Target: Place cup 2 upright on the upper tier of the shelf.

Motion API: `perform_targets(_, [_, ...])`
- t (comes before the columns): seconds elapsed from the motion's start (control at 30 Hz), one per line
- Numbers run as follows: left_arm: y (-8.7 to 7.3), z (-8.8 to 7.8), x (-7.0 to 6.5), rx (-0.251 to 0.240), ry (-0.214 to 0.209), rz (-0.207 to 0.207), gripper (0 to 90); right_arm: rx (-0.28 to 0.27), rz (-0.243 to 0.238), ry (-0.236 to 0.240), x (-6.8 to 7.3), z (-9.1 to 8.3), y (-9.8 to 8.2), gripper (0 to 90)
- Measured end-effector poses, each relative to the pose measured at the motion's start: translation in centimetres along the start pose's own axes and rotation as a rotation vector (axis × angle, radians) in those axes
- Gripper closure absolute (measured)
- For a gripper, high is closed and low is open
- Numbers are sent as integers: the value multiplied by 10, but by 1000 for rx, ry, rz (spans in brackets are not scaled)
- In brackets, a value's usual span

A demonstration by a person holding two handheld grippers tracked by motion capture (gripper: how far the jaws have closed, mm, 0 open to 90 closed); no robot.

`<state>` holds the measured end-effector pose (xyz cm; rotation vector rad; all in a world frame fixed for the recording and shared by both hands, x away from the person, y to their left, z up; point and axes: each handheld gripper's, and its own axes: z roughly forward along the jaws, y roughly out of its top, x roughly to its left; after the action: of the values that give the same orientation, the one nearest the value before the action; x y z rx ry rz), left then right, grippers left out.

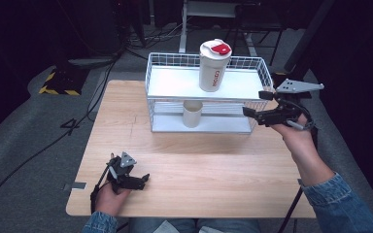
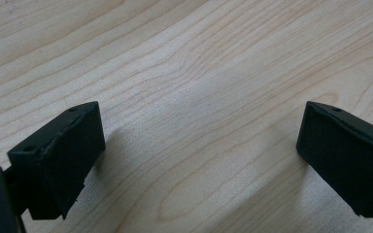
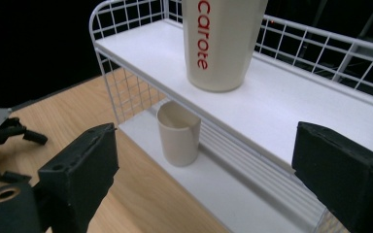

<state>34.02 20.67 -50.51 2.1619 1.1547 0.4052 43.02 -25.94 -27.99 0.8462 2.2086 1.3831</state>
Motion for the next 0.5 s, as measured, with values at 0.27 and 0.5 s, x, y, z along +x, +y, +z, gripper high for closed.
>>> perform_targets(0.27, [0,0,-1,-2,6,-3,40,8,-34,26,10,-14,-28,154])
perform_targets(0.5, [0,0,0,-1,6,-2,40,17,-19,26,16,-19,-54,154])
